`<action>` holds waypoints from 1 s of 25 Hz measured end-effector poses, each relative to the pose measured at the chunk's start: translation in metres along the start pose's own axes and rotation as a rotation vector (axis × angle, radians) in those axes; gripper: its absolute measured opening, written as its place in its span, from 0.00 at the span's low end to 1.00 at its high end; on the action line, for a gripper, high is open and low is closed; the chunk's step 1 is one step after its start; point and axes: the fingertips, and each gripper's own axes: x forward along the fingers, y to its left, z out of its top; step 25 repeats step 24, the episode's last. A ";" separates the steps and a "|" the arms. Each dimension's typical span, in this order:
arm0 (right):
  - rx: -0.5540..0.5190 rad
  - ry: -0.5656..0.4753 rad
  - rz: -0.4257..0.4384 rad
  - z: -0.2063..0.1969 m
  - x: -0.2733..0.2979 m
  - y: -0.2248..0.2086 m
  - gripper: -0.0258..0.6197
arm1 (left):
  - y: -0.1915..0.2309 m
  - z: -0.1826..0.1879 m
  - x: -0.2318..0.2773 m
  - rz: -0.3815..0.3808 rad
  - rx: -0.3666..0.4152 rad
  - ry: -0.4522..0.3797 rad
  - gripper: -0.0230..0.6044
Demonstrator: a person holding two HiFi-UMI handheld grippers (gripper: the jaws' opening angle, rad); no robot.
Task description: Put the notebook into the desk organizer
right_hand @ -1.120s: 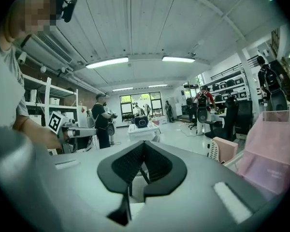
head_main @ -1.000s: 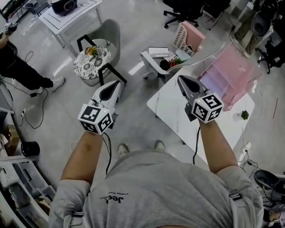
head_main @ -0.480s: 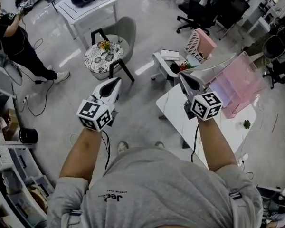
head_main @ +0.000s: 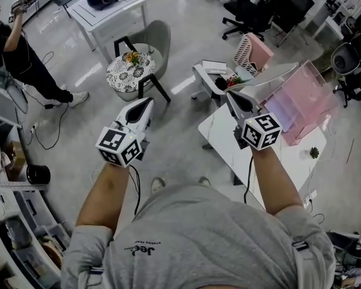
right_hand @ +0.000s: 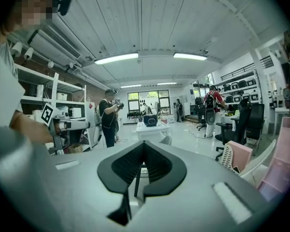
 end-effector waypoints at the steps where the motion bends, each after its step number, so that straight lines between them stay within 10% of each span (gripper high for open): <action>1: -0.007 0.001 0.000 0.000 0.000 0.001 0.04 | -0.001 0.000 0.000 -0.002 0.000 0.000 0.13; 25: 0.001 -0.009 -0.021 0.003 -0.006 -0.010 0.04 | -0.015 -0.001 0.019 -0.057 0.003 0.013 0.13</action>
